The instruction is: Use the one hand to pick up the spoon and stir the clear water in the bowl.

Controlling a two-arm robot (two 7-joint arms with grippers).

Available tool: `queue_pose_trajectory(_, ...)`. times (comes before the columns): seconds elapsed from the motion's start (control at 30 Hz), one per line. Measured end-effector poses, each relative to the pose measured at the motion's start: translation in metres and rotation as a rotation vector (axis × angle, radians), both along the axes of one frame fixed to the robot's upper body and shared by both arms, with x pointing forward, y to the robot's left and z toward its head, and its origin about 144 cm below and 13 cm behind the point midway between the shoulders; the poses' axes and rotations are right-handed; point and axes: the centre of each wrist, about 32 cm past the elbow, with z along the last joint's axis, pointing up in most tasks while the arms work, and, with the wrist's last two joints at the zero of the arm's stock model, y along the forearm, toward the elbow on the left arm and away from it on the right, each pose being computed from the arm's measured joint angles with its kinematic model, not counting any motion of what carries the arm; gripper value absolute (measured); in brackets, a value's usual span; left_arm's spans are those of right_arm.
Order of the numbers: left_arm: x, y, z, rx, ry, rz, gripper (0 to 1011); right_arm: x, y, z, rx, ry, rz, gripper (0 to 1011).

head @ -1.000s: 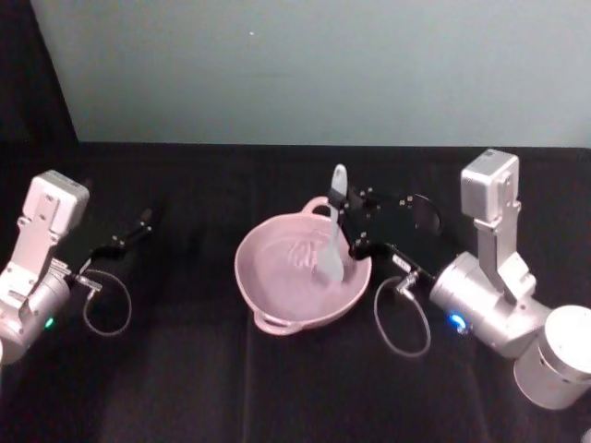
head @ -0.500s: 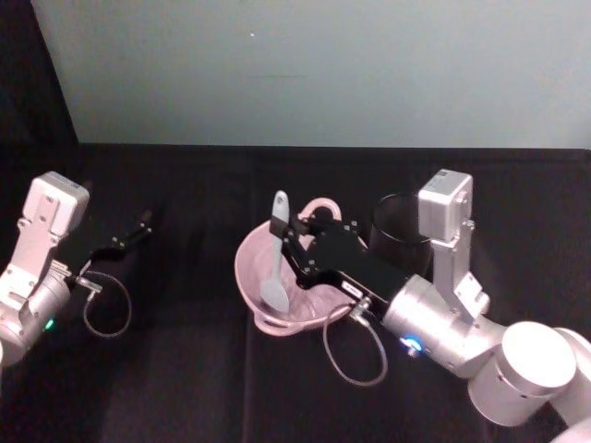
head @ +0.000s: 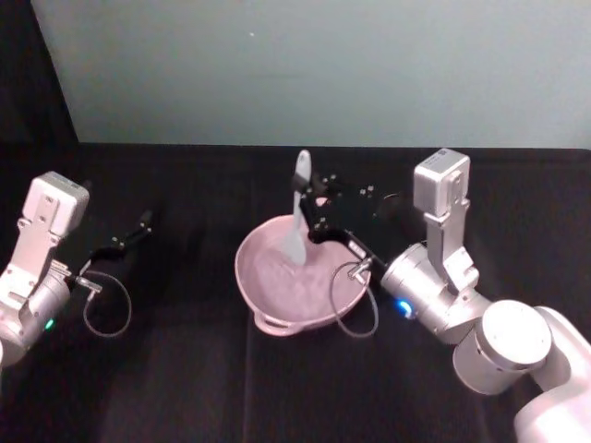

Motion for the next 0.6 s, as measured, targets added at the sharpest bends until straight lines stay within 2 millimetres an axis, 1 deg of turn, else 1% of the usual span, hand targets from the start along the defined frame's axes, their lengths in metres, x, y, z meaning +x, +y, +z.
queue_pose_trajectory(0.17, 0.000, 0.000, 0.000, 0.000, 0.000, 0.000, 1011, 0.004, -0.011, 0.002, -0.019, -0.020, -0.045, 110)
queue_pose_trajectory(0.27, 0.000, 0.000, 0.000, 0.000, 0.000, 0.000, 1011, 0.000, -0.021, 0.006, -0.039, -0.020, -0.054, 110)
queue_pose_trajectory(0.3, 0.000, 0.000, 0.000, 0.000, 0.000, 0.000, 1011, -0.003, -0.026, 0.009, -0.049, -0.015, -0.052, 110)
queue_pose_trajectory(0.43, 0.000, 0.000, 0.000, 0.000, 0.000, 0.000, 1011, -0.013, -0.033, 0.014, -0.060, 0.000, -0.026, 110)
queue_pose_trajectory(0.47, 0.000, 0.000, 0.000, 0.000, 0.000, 0.000, 1011, -0.018, -0.034, 0.015, -0.060, 0.012, -0.010, 110)
queue_pose_trajectory(0.6, 0.000, 0.000, 0.000, 0.000, 0.000, 0.000, 1011, -0.031, -0.033, 0.019, -0.054, 0.043, 0.045, 110)
